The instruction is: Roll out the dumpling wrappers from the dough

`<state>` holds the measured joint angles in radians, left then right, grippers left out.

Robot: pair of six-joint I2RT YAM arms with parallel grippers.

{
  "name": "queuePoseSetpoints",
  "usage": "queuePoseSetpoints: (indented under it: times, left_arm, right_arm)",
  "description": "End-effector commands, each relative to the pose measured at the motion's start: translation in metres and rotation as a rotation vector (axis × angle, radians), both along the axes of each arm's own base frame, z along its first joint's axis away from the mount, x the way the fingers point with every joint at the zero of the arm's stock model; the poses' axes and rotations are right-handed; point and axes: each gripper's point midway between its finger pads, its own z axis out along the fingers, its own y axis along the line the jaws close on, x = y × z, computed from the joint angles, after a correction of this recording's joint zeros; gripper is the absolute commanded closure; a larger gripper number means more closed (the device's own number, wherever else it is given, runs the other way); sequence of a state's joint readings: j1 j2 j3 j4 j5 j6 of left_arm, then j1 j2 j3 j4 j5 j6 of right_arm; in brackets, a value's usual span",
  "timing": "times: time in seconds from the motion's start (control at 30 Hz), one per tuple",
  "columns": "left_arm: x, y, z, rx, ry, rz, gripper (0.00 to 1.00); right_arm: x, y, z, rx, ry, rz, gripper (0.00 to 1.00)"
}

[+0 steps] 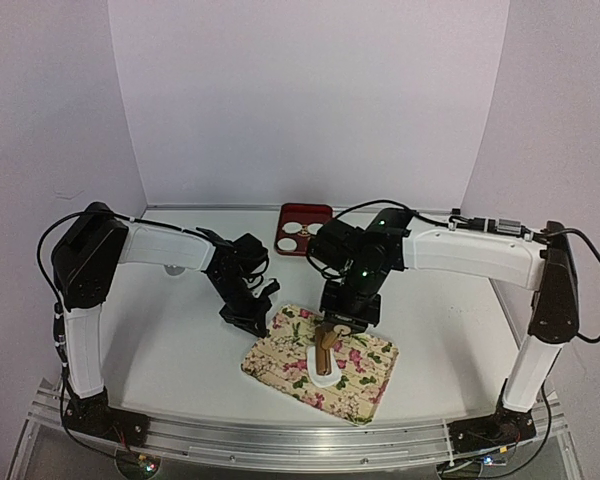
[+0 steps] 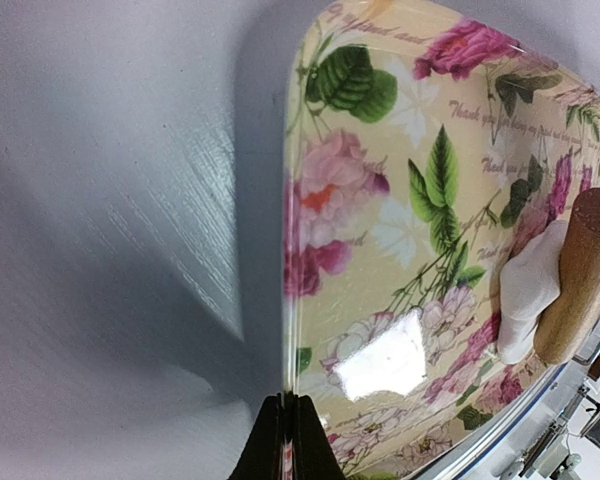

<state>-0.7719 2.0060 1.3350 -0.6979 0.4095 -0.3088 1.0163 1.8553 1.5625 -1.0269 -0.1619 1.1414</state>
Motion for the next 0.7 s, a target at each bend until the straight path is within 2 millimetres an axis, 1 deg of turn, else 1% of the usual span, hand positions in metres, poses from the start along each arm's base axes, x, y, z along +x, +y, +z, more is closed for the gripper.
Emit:
queuePoseSetpoints:
  times: [0.0,0.13,0.23,0.67]
  left_arm:
    - [-0.001,0.004,-0.008,0.028,-0.001,-0.014,1.0]
    - [0.0,0.005,-0.008,0.036,-0.006,-0.007,1.0]
    - [0.001,0.006,-0.007,0.04,-0.011,-0.005,1.0]
    - [0.003,0.006,-0.011,0.059,-0.009,-0.007,1.0]
  right_arm:
    - [-0.037,-0.032,-0.076,-0.177,0.229,0.034,1.0]
    - [-0.035,-0.045,-0.086,-0.189,0.247,0.039,1.0]
    - [-0.034,-0.052,-0.094,-0.189,0.258,0.041,1.0]
    - [-0.031,-0.056,-0.119,-0.213,0.266,0.074,1.0]
